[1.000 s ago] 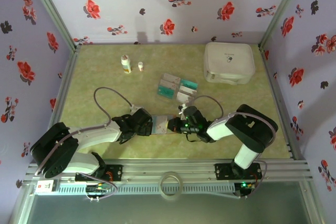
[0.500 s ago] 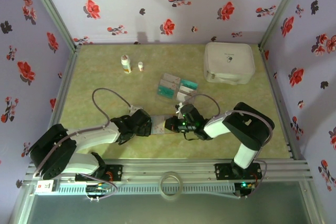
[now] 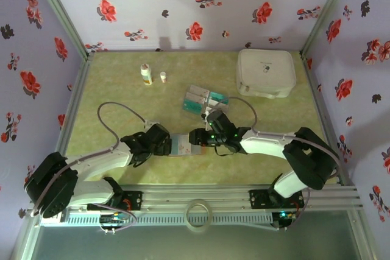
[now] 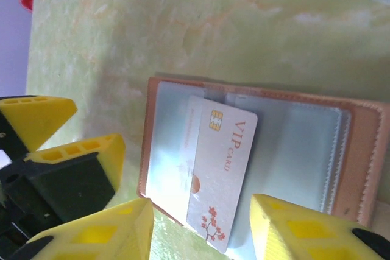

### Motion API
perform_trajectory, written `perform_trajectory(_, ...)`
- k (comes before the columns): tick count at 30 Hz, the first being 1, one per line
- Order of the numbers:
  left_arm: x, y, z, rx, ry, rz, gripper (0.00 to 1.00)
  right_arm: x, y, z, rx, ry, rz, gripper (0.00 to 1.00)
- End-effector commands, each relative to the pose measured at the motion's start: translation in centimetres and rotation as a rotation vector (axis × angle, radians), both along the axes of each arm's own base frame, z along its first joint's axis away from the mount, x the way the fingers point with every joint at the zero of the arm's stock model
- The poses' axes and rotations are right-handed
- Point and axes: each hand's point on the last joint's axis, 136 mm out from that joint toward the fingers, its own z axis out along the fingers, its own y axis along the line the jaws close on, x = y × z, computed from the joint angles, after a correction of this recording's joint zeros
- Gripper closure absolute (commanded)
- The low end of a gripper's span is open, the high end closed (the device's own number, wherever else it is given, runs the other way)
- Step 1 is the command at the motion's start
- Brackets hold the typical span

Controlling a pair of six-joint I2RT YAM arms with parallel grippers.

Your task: Put the credit cards into the card holder

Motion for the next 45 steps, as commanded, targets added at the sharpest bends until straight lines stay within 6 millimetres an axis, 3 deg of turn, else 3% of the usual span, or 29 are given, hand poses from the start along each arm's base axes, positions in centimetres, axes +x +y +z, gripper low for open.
perform_trajectory(1,0.3,1.5,0.7,0.021,0.003,0.063,0.00,0.3,-1.9,-0.8,-0.155,-0.021,0.002,0.62)
perform_trajectory(5,0.2,2.5,0.1,0.047,0.030,0.093,0.00,0.5,-2.0,-1.3,-0.226,-0.026,0.018,0.85)
perform_trajectory(9,0.3,2.7,-0.4,0.073,0.054,0.101,0.00,0.7,-1.8,-2.0,-0.286,-0.028,0.037,0.95)
perform_trajectory(27,1.0,2.1,-1.6,0.153,0.108,0.078,0.00,1.0,1.1,-3.9,-0.318,-0.001,0.093,0.98)
perform_trajectory(45,1.3,0.9,-2.5,0.127,0.124,0.052,0.00,0.7,3.4,-4.1,-0.289,0.009,0.123,0.98)
